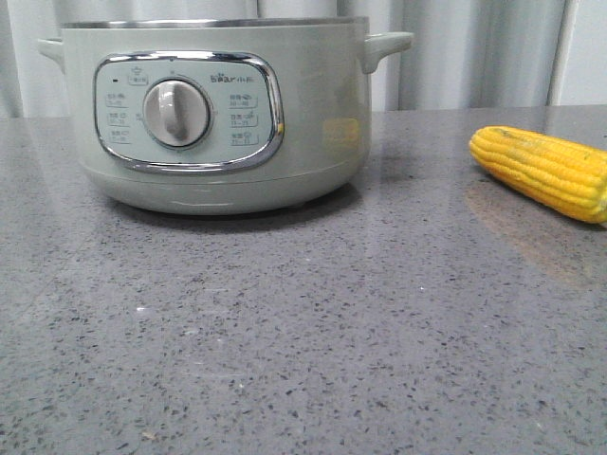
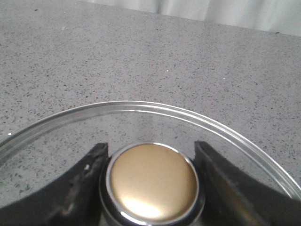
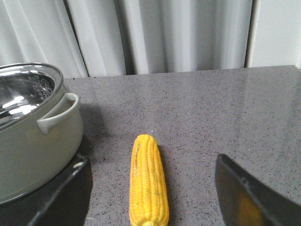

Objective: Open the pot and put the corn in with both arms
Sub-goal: 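Grasp the yellow corn cob with the right gripper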

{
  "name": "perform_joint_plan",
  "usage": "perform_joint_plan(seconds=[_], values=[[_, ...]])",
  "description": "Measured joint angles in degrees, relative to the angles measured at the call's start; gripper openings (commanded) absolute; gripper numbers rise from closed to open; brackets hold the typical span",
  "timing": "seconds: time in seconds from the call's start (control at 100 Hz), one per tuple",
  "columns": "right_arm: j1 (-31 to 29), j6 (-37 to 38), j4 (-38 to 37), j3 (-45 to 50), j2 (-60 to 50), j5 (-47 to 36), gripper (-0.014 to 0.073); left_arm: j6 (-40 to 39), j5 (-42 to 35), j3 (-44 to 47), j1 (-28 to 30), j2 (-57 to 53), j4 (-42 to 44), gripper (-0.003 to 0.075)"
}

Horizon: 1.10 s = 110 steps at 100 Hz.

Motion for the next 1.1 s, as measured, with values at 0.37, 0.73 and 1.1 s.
perform_joint_plan(seconds=[0.37,0.73,1.1], values=[[0.00,-0.10,0.50,-3.14,8.36,4.21,0.0447,-0.08,-4.99,-0.21,0.00,-4.69,0.00,0.0464],[0.00,-1.00,0.59,-21.74,35.03,20.19,0.0447,-1.37,-2.29,-0.21,0.00,-27.31,2.05,0.0273],[3.16,-2.60,2.07,-25.64,52.27,21.59,0.0447,-1.37,11.61,-0.21,0.00,-44.42,6.36,0.0270]])
